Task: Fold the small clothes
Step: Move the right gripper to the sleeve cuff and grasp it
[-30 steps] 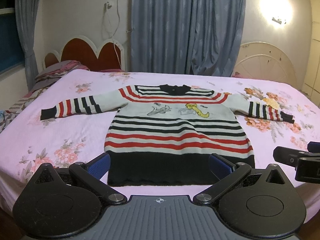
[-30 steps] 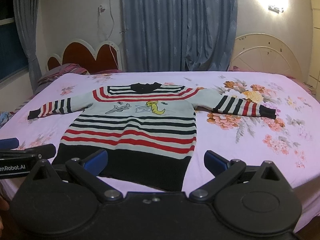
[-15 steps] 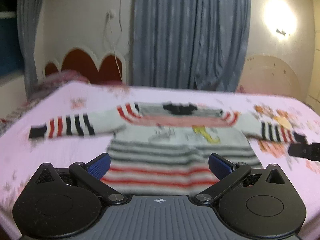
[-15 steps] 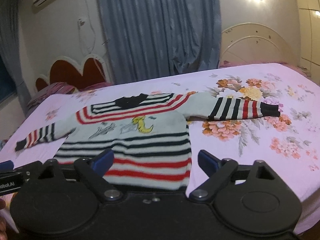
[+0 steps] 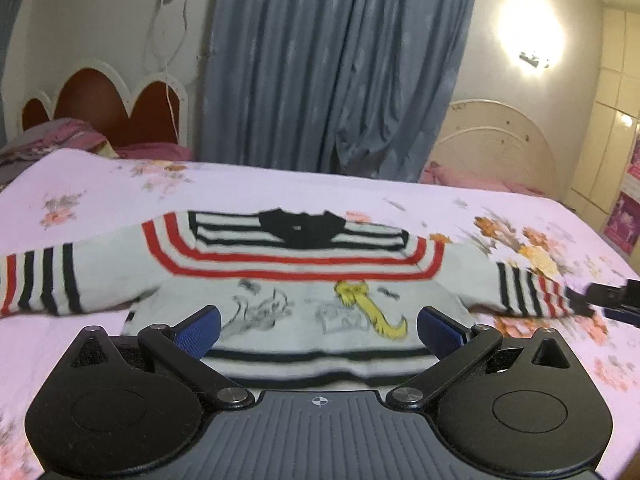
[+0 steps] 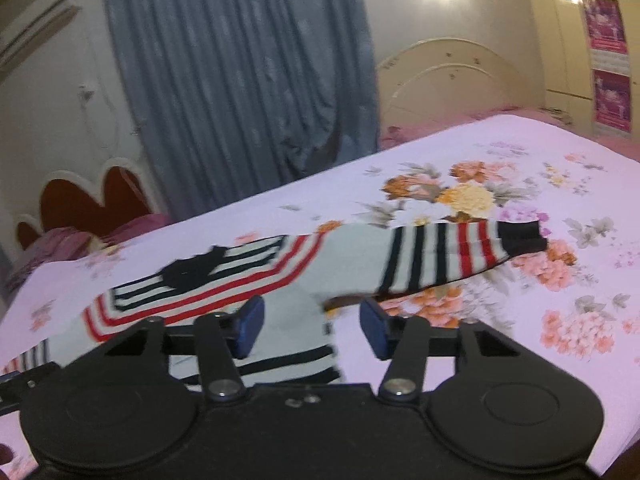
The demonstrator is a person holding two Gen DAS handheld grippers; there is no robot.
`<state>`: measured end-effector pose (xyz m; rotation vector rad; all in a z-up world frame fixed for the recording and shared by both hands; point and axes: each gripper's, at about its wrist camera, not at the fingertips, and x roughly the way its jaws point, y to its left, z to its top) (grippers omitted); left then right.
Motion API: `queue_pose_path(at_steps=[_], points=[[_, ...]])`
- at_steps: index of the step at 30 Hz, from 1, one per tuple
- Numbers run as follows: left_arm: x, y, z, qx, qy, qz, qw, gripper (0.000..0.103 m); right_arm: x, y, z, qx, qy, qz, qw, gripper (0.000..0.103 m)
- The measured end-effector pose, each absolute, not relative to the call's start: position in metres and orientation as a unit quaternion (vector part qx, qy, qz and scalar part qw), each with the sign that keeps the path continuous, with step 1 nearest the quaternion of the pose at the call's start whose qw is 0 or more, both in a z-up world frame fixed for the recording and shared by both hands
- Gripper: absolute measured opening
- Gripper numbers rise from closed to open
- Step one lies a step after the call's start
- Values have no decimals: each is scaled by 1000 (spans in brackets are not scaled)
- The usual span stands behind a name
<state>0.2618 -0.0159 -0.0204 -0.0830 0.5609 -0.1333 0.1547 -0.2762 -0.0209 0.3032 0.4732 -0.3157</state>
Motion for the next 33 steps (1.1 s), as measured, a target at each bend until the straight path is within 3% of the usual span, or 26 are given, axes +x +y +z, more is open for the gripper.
queue_pose_path(at_steps=[10, 18, 31, 33], points=[[342, -103, -52, -15, 323, -56, 945, 103, 215, -419, -69, 219, 259, -235, 911, 29], [395, -178, -73, 21, 358, -56, 932, 103, 245, -534, -123, 314, 275, -288, 862, 30], [422, -176, -79, -8, 379, -64, 923, 103, 248, -556, -148, 390, 248, -289, 838, 28], [424, -160, -79, 0, 378, -64, 924, 103, 255, -550, -148, 359, 251, -300, 847, 16]])
